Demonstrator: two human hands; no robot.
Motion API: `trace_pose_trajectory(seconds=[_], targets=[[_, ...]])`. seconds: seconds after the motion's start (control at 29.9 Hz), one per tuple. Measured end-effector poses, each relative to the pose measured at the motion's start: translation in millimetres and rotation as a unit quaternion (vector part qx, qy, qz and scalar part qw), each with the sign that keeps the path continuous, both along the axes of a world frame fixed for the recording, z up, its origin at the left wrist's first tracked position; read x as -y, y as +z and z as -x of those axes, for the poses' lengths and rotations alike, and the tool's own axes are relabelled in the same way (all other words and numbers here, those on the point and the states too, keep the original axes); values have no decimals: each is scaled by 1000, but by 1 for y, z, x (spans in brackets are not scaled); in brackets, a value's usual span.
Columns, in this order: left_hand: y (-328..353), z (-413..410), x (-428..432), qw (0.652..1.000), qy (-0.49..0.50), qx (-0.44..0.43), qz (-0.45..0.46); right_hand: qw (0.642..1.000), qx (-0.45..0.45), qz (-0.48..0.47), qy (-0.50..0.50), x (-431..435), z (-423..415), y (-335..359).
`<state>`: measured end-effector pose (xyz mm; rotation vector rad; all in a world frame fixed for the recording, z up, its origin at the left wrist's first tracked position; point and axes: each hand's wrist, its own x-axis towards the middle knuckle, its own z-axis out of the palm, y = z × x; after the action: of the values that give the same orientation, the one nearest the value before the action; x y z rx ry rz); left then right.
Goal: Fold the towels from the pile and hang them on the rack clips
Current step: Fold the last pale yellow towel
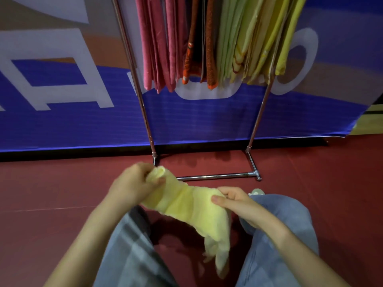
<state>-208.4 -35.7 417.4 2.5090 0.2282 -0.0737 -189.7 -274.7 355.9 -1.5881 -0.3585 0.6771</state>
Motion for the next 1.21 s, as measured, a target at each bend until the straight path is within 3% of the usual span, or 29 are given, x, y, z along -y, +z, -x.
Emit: trace_pose_trajectory(seconds=[0.1,0.2,0.33,0.57,0.7,0.8,0.97,1.21], targets=[[-11,4,25,986,-90,-4,138,1000,-17,-12,16,-2,-6,23],[-3,5,57,941,-168,17,293,998,-33,-37,40,-6,-6,53],[7,1,72,906,-181,60,378,995,-40,-62,65,-7,-6,78],[28,-6,77,885,-201,36,419,995,-46,-56,63,5,-5,70],[40,-3,66,879,-143,57,451,995,-60,-44,64,12,0,49],[39,-1,48,880,-103,48,462,993,-77,-87,36,15,1,47],[20,-2,36,911,-99,-20,399,979,-74,-186,-29,-4,-7,84],[52,-1,56,899,-139,-37,413,989,-47,-139,13,-28,-10,119]])
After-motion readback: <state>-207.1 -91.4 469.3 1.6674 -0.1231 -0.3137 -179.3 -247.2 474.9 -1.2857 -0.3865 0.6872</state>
